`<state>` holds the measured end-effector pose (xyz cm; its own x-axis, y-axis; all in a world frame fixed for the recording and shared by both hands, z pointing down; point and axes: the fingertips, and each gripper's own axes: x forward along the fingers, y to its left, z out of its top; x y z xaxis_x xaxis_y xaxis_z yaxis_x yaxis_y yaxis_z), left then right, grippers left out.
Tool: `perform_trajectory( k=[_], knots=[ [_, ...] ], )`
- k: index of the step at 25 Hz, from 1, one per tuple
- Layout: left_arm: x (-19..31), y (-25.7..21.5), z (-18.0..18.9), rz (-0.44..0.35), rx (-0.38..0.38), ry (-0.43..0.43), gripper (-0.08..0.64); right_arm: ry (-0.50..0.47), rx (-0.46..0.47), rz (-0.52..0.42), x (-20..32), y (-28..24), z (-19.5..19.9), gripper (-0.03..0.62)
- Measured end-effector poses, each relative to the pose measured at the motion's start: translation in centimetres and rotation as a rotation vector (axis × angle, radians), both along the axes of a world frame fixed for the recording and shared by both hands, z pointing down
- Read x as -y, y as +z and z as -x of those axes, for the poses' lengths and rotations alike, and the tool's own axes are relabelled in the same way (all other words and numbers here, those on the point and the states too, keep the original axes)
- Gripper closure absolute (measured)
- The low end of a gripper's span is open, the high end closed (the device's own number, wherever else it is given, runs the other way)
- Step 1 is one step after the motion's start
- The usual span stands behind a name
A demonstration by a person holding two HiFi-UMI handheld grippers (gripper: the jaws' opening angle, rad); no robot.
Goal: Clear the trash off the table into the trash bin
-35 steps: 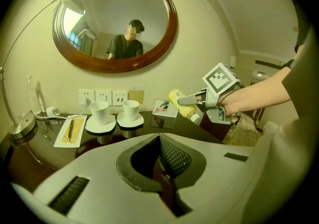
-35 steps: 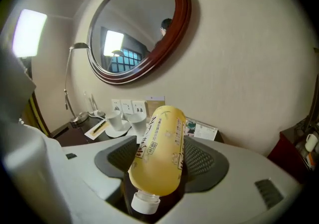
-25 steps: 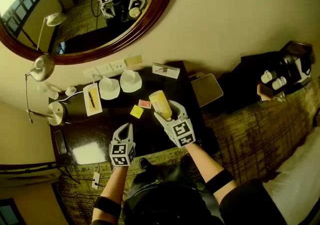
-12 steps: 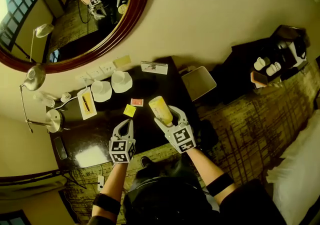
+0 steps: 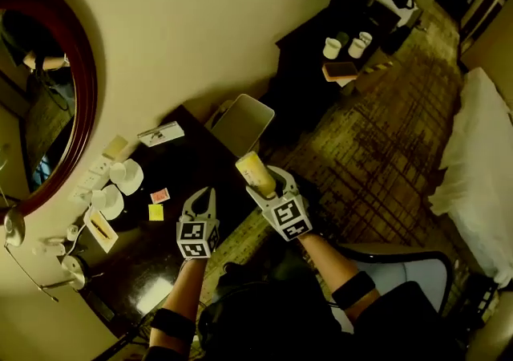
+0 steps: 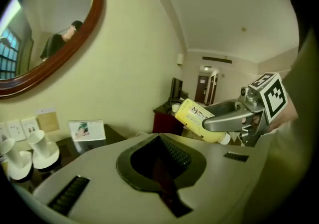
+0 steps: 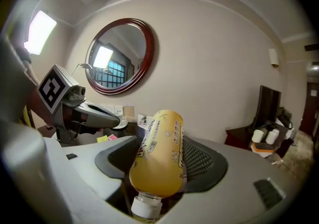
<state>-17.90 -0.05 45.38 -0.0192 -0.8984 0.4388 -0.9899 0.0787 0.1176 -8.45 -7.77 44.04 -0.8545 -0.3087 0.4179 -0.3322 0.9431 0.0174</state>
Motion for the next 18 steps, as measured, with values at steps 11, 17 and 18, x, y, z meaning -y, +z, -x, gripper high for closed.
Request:
perform_trajectory(
  k=[11,17,18],
  knots=[
    [11.2,1.7,-15.5,0.009,-0.031,0.316,0.560,0.359,-0.058,0.015,8.5,1.6,-18.2,0.295],
    [13.8,5.0,-21.5,0.078,-0.059,0.432,0.560,0.451,-0.107,0.093,10.2,7.5,-22.8,0.293],
    [14.1,6.3,-22.2,0.098,-0.067,0.441,0.560,0.462,-0.114,0.110,10.4,9.0,-23.3,0.293]
  ],
)
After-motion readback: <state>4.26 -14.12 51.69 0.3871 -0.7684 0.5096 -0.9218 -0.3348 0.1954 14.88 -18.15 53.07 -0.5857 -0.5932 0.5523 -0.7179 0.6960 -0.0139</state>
